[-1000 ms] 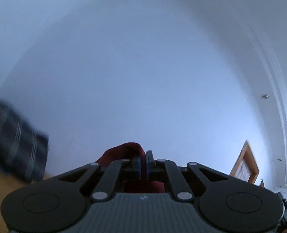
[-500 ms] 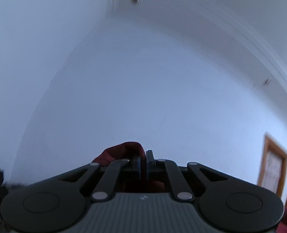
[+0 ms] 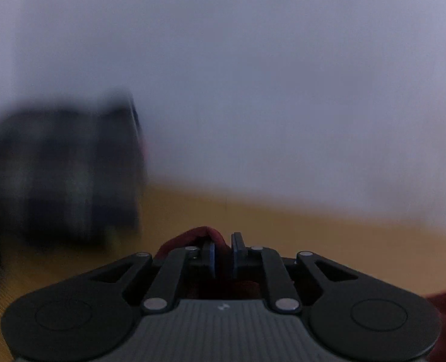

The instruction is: Fold clothes

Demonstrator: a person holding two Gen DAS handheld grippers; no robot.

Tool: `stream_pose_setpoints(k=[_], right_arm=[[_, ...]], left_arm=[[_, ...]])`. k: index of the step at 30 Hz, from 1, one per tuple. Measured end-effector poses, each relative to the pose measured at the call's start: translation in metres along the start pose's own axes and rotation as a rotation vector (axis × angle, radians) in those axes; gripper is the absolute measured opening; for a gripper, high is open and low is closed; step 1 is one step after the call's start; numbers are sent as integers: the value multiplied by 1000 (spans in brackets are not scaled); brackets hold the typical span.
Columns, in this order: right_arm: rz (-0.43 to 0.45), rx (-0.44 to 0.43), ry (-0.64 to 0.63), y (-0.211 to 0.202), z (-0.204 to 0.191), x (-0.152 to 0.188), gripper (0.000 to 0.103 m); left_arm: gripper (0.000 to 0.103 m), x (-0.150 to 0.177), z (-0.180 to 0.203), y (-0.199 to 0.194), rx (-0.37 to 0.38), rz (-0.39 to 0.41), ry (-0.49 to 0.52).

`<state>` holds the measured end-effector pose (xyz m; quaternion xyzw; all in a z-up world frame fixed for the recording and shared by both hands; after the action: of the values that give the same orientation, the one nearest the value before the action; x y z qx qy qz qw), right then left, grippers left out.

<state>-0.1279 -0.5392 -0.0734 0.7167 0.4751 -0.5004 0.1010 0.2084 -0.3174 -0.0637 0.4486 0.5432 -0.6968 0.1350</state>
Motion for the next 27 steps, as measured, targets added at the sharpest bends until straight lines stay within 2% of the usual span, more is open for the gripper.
stream_pose_setpoints(k=[2,3,4,8,11,14,15,17,20,23,27], right_arm=[[-176,97,101,49,39,26,16],[-206,126,131,60,54,36,16],[-213,145,153,66,67,44,16],[-202,95,233,51,81,45,26],[-166,69,265,9,76,27,27],[-175,56,259,-47,43,21,38],[-191,48,240,-69,30,24,43],[-241,18,187,-109,6,42,50],[-343,-8,153,-150,-15,80,51],[-444,5,186,-190,-26,125,51],[-515,46,332,-216,-18,174,53]], left_arm=[[14,33,1,25,-6,-110,7],[15,44,-2,24,-27,-106,20],[18,49,0,25,-38,-92,46],[32,47,1,24,-45,-69,181],[36,46,-15,-2,28,-83,176],[52,48,-41,-25,74,-66,184],[53,52,-48,-35,91,-59,202],[53,68,-63,-59,124,-58,235],[58,102,-78,-90,198,-99,257],[59,138,-80,-105,239,-185,286],[59,180,-71,-118,301,-282,344]])
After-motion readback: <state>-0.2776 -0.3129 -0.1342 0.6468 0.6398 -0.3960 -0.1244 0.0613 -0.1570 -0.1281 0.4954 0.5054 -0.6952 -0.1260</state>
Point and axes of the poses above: each gripper's, at about its wrist camera, not at the fingertips, and y roughly the way its jaws point, z to its right, x to its underside, the point moved 1 cm from there along y, roughly the way its jaws point, and after that the axes turned 10 degrees about -x, right-handed, at the moved point
